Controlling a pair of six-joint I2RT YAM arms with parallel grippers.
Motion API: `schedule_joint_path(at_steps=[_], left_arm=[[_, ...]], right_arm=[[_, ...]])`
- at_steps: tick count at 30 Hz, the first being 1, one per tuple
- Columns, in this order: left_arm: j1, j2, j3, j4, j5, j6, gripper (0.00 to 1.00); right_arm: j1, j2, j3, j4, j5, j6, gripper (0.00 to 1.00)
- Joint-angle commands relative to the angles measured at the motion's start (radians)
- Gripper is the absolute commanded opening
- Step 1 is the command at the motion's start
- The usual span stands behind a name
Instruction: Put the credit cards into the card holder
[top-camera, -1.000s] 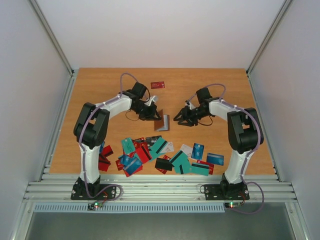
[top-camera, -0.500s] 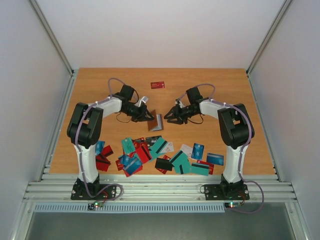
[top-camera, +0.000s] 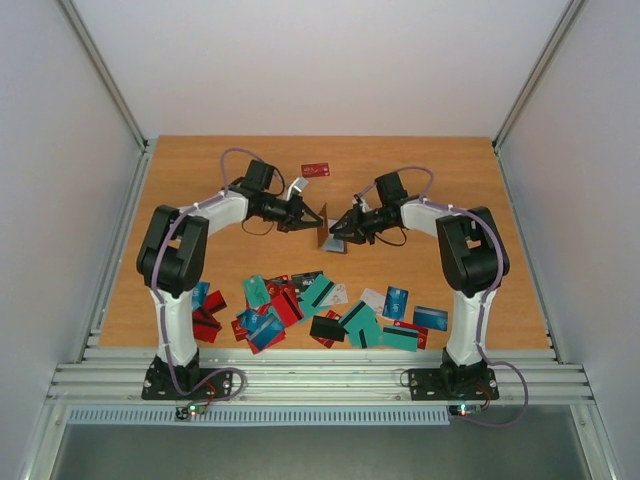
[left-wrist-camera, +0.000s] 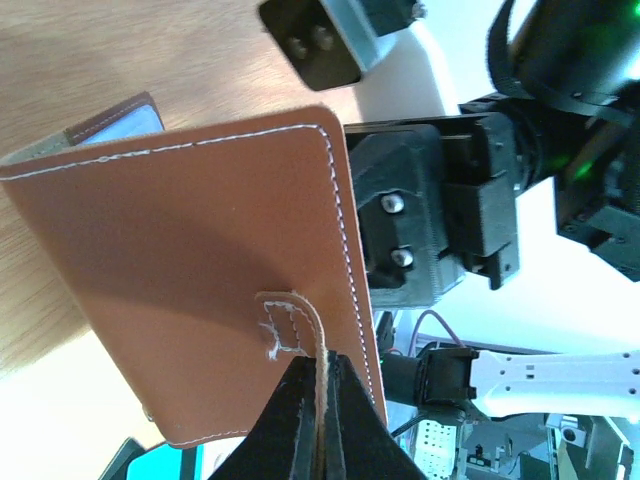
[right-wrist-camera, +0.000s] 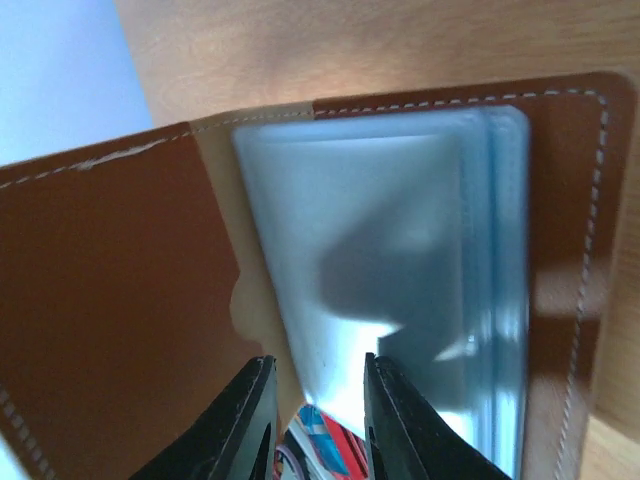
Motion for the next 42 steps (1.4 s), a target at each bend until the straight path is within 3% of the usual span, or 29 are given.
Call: schedule_joint_path(at_steps=[1, 17, 21, 24, 29, 34, 36, 40, 42], left_arm=[[-0.004, 0.033, -0.009, 0.148, 0.073, -0.086, 0.00], [-0.022, 0.121, -0.004, 0.215, 0.057, -0.154, 0.00], [-0.016, 0.099, 0.018, 0.096, 0.005, -0.125, 0.01], [0.006, 0.069, 0.060, -0.095, -0.108, -0.004, 0.01], [0.082, 0.001, 0.055, -0.278, -0.291, 0.087, 0.02], [0.110, 0.021, 0.129, -0.485, -0.445, 0.177, 0.11], [0.110, 0.026, 0.175, -0.581, -0.585, 0.200, 0.13], [0.088, -0.049, 0.242, -0.684, -0.841, 0.161, 0.28], [0.058, -0.084, 0.291, -0.722, -0.904, 0.160, 0.42]], right_arm=[[-0.001, 0.048, 0.002, 0.093, -0.020, 0.069, 0.26], [-0.001, 0.198, 0.030, -0.117, 0.140, -0.060, 0.25], [-0.002, 0.208, 0.043, -0.156, 0.170, -0.079, 0.25], [-0.002, 0.208, 0.046, -0.188, 0.198, -0.095, 0.25], [-0.001, 0.209, 0.049, -0.226, 0.219, -0.110, 0.25], [-0.001, 0.217, 0.063, -0.254, 0.225, -0.124, 0.24], [-0.001, 0.217, 0.066, -0.259, 0.226, -0.129, 0.24], [-0.001, 0.212, 0.073, -0.274, 0.229, -0.140, 0.24], [-0.001, 0.208, 0.077, -0.278, 0.229, -0.144, 0.24]])
